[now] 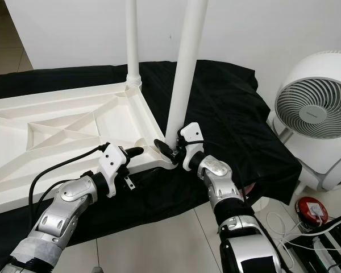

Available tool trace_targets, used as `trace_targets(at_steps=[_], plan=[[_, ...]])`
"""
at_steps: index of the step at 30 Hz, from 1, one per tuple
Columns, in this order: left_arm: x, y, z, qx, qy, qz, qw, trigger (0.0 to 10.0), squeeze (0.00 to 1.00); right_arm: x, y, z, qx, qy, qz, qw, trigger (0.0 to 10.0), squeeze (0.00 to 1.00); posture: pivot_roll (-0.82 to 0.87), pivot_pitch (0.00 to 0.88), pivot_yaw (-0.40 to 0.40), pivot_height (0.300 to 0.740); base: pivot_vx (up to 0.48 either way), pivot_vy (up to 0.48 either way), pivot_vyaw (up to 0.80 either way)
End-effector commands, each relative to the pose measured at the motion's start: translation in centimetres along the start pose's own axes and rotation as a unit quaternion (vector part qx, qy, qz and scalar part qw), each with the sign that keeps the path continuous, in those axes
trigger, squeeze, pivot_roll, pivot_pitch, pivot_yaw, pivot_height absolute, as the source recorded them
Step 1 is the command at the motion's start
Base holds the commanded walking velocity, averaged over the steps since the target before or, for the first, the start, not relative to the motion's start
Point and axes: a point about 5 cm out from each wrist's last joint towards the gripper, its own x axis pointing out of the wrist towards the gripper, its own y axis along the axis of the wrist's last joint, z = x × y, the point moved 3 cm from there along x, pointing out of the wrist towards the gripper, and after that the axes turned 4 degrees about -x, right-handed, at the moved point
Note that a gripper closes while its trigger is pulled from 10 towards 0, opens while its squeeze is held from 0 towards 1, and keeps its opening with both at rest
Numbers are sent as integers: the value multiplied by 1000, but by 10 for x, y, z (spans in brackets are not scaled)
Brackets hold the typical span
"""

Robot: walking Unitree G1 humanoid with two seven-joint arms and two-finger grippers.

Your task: Building children table

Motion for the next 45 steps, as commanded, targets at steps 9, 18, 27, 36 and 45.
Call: trace_targets(at_steps=[9, 18, 27, 36, 45], plan=[[-1, -1, 1, -1, -4, -7, 1000, 10000, 0, 1, -17, -6, 62, -159, -38, 985, 10000, 0, 0, 0, -58, 740, 0, 0, 0], [-1, -1, 0, 0, -3, -7, 1000, 10000, 0, 1, -10, -12, 72, -278, -33, 957, 10000, 0, 3, 0, -64, 740, 0, 0, 0], [0, 1, -1, -1, -5, -6, 1000, 10000, 0, 4, 1, -18, 79, -278, -14, 957, 10000, 404, 1, 0, -65, 740, 0, 0, 0], [-1, 2, -6, 10, 1, -8, 1000, 10000, 0, 4, 6, -12, 45, -180, -11, 983, 10000, 0, 4, 0, -74, 740, 0, 0, 0], [0, 5, -9, 9, 2, -7, 1000, 10000, 0, 2, 8, -11, -18, -27, -11, 999, 10000, 0, 1, 0, -72, 740, 0, 0, 0]])
